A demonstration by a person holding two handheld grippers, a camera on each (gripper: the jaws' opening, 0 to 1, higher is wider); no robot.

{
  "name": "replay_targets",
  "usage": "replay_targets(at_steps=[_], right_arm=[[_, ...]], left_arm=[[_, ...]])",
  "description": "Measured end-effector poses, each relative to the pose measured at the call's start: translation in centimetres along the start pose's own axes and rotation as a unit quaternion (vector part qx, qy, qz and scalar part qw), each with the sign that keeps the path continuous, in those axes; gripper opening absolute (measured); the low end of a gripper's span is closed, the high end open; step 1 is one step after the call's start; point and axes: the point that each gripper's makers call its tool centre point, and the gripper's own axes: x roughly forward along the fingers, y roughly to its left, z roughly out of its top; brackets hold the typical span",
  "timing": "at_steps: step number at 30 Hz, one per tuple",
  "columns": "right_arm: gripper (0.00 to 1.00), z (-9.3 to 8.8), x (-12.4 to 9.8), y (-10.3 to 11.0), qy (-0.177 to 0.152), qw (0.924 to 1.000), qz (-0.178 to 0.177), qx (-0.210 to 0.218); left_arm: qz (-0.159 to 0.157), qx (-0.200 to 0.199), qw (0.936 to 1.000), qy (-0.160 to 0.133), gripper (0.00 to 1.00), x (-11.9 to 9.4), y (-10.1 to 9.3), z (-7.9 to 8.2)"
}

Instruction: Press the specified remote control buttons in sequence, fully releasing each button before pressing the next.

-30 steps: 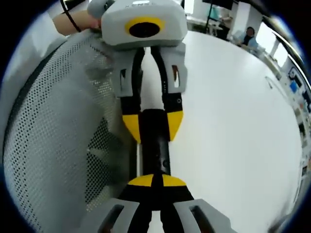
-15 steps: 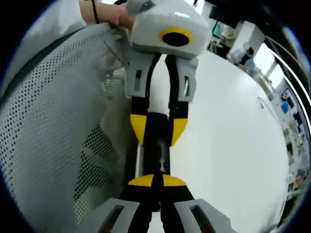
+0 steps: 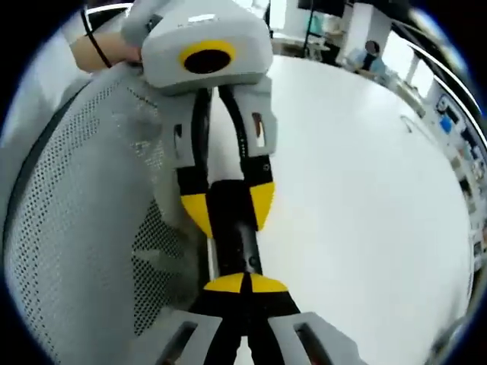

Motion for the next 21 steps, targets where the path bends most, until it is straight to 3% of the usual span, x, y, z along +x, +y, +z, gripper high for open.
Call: replay_targets(at_steps=[2,6,21], right_arm=[[0.00,-0.10,-0.06,0.13,0.005,0.9992,-0.005,-0.039],[0.00,-0.13,-0.10,0.40,0.011,0.9972,-0.016,-0.072],[0.00,0.21,-0.05,0.76,0.000,0.9977,-0.008,-0.067]], left_arm=[[0.000,0.000,1.0000,0.000,0.25,0.00,0.00,0.00],[0.000,0.000,1.0000,0.000,0.25,0.01,0.00,0.00],[0.000,-0.001,1.0000,-0.001,0.25,-0.02,0.01,0.01]])
